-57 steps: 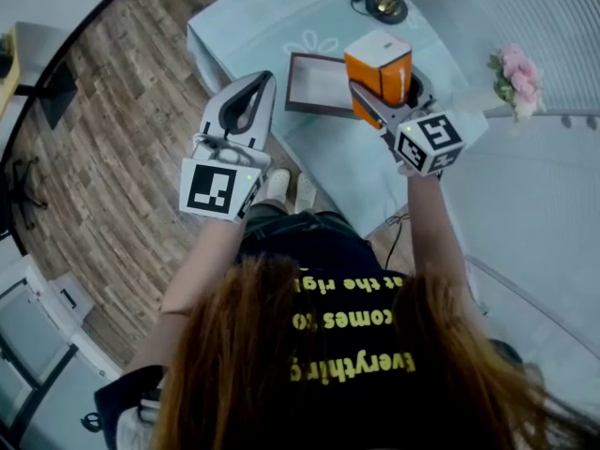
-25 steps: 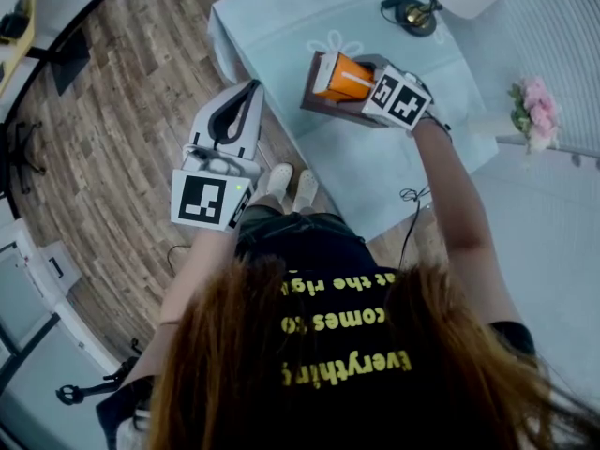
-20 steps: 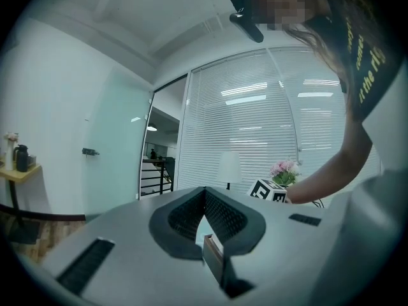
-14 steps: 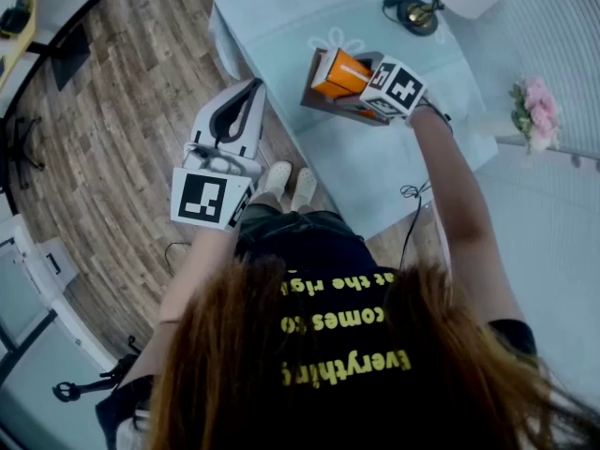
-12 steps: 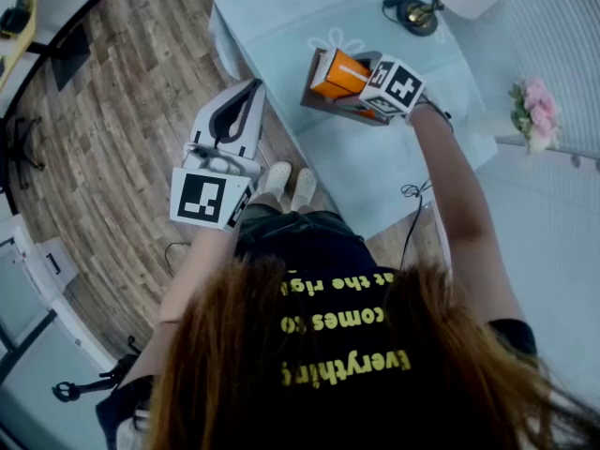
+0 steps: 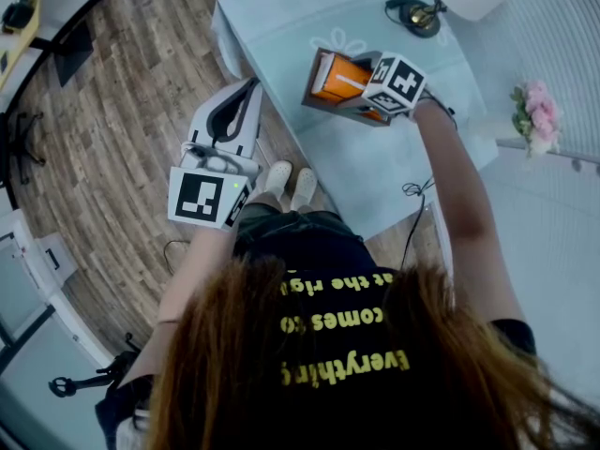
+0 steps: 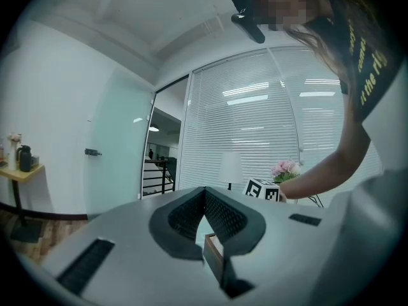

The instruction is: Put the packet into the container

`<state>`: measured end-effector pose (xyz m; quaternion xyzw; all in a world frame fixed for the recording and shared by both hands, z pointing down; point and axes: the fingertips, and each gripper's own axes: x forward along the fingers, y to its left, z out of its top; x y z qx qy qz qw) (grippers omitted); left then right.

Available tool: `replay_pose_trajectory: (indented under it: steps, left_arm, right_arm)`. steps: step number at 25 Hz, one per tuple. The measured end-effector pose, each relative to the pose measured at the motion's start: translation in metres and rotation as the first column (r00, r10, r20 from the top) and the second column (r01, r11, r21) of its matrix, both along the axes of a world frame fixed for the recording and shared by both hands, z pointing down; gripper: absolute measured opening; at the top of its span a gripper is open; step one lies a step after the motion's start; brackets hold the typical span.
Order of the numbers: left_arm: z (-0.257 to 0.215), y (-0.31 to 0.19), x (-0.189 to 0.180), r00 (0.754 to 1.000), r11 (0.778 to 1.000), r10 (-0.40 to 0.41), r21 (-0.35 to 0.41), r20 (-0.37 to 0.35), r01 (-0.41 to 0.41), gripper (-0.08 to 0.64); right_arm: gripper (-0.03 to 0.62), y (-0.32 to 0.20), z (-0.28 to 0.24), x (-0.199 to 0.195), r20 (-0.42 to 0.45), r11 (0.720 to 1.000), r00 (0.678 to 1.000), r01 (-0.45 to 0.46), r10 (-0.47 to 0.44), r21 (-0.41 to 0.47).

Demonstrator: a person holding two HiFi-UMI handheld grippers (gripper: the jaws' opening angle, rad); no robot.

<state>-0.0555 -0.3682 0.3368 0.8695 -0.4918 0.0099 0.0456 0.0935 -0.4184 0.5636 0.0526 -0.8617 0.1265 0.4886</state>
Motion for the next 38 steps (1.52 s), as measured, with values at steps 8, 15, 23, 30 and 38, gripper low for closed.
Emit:
replay_pose_trajectory:
  steps: [8,15,23,30,38]
  left_arm:
    - [0.0,0.002,0.001,1.0,1.0,-0.007,-0.003,0.008,0.007,0.0]
    - [0.0,0.003,0.001,1.0,1.0,-0.011,0.002,0.014,0.011,0.0]
    - [-0.002,0.005,0.006,1.0,1.0,0.006,0.01,0.012,-0.006,0.0]
    - [-0.002,0.006,0.009,1.0,1.0,0.021,0.007,0.013,-0.021,0.0]
    - [-0.005,0.006,0.023,0.998,0.998,0.066,0.019,0.011,-0.066,0.0]
  right_arm:
    - [0.42,0.003,-0.002,-0.001,0.057,1.0,0.998,0.0,-0.001,0.012]
    - [0.13,-0.001,-0.016,0.002,0.131,0.99,0.987,-0.102,0.09,0.093]
    - [0.021,-0.006,-0.03,0.004,0.26,0.939,0.931,-0.303,0.256,0.162]
    - [0.021,-0.005,-0.077,0.003,0.479,0.845,0.784,-0.514,0.393,0.148]
    - [0.021,0.006,-0.162,0.02,0.756,0.68,0.47,-0.732,0.455,0.045]
